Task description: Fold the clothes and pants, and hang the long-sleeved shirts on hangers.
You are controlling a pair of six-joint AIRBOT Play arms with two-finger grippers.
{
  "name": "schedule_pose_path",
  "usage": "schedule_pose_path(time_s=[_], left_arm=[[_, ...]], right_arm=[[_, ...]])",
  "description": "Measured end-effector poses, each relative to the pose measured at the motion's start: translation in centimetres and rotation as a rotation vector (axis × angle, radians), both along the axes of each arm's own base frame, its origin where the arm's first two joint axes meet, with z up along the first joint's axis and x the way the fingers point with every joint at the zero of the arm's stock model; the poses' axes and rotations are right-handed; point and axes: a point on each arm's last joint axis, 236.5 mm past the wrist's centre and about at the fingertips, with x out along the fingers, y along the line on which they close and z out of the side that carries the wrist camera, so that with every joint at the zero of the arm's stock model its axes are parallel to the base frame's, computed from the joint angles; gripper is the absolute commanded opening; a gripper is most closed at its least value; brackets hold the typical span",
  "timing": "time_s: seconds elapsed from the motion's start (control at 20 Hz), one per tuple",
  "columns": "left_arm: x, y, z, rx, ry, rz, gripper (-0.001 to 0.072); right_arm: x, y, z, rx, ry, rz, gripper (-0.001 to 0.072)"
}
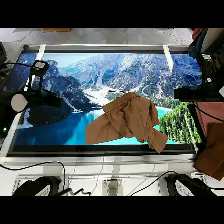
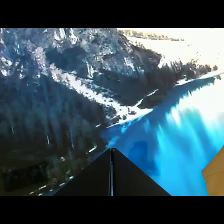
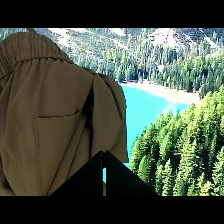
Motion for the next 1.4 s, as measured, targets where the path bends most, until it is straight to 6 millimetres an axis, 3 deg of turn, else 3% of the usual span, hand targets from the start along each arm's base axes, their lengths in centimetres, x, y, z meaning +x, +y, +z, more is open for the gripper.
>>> schedule_pose_path(time_s=[0.6, 0.95, 1.15, 1.35, 1.4], left_arm=[[0.0, 0.0, 0.0, 0.000, 0.000, 0.000, 0.0018], [0.0, -0.2, -0.1, -0.021, 0.003, 0.010, 0.0019], [-2.0, -0.3, -3.2, -0.067, 0.131, 0.075, 0.0019], [-7.0, -2.7, -9.1, -0.212, 0.300, 0.099, 0.0044], [-8.7, -4.0, -10.5, -0.286, 0.341, 0.105, 0.0238]], right_arm=[[0.1, 0.0, 0.1, 0.000, -0.006, -0.001, 0.0037], [2.8, 0.9, 2.4, 0.075, -0.148, -0.029, 0.0038], [3.1, 1.3, 2.8, 0.100, -0.164, -0.034, 0.0038], [3.2, 1.3, 2.9, 0.102, -0.170, -0.035, 0.0038], [3.2, 1.3, 2.9, 0.102, -0.171, -0.035, 0.0038]])
